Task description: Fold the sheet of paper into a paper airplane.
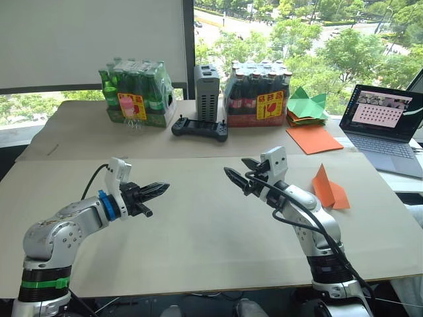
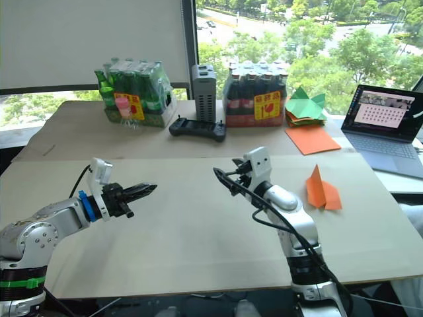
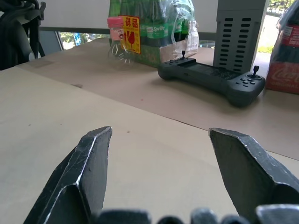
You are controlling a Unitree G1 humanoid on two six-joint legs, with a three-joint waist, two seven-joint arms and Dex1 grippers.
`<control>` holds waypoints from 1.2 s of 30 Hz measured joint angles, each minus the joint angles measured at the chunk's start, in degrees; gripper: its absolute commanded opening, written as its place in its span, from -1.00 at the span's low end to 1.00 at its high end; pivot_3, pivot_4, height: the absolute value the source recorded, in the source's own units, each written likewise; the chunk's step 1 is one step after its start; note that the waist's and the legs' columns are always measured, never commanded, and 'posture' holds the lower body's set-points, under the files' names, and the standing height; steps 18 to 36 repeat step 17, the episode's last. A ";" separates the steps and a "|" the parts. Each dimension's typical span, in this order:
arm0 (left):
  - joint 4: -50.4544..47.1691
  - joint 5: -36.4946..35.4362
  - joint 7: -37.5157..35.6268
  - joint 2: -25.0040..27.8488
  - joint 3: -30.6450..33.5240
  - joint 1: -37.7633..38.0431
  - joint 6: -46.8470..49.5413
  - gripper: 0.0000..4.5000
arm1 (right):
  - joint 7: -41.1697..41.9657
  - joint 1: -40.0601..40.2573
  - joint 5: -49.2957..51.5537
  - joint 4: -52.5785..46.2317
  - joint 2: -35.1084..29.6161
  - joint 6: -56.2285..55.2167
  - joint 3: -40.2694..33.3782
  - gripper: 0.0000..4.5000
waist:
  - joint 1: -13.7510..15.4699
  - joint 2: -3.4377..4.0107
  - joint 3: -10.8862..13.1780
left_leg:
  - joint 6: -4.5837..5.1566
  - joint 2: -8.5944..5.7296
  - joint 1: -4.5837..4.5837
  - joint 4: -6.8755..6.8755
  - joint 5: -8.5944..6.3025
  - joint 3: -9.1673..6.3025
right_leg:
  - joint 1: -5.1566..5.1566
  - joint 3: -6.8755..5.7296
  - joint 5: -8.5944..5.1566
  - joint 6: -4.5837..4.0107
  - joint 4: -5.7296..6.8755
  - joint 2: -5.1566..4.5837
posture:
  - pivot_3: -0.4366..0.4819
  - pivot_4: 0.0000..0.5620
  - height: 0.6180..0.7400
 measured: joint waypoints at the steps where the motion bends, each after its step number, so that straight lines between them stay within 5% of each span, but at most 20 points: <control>1: -0.07 -0.08 0.12 0.00 0.11 0.00 0.09 -1.00 | 0.17 -0.04 0.00 0.19 0.03 0.00 0.03 0.63 | -0.01 0.00 0.00 | 0.00 0.00 0.00 0.00 0.00 0.00 | 0.00 0.00 0.00 0.00 0.00 0.00 | -0.05 -0.47 1.00; 36: -5.02 -4.47 3.25 0.16 4.13 4.13 1.48 -1.00 | 3.62 -0.58 0.12 0.72 1.24 1.49 2.02 0.63 | 0.03 0.00 0.00 | 0.00 0.00 0.01 0.00 0.00 0.00 | 0.01 0.00 0.00 0.00 0.00 0.00 | -0.05 -0.47 1.00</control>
